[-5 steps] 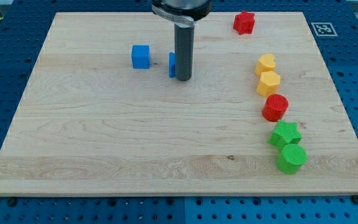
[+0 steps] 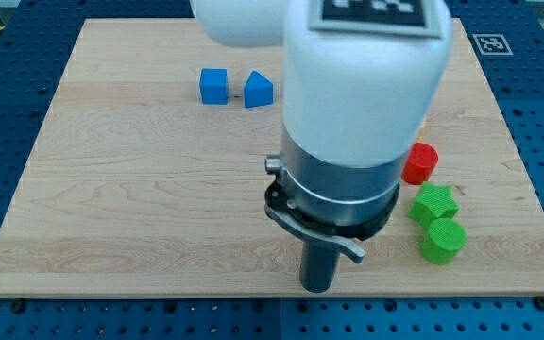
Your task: Push the green circle to the bottom of the blue cube
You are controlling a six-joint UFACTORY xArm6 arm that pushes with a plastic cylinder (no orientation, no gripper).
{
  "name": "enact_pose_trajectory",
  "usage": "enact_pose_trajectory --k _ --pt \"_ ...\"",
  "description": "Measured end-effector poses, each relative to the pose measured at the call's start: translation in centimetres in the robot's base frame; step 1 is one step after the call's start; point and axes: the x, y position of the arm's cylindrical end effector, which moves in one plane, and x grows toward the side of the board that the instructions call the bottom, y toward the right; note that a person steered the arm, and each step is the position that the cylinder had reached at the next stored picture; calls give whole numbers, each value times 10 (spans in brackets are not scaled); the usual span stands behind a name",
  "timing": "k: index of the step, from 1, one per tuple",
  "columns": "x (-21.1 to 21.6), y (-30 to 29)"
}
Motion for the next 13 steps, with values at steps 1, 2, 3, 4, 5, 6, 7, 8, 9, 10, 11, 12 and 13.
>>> enact_pose_trajectory --k 1,2,3,4,5,6,7,8,9,10,11,12,13 --pt "1 18" --pt "1 40" --pt "1 89" --pt "1 167" --pt "-1 192" --pt "-13 189" --pt "-19 168" --pt "-22 159" --pt "-35 141" --pt "-35 120" --pt "-35 101" --pt "-47 82" --pt "-68 68"
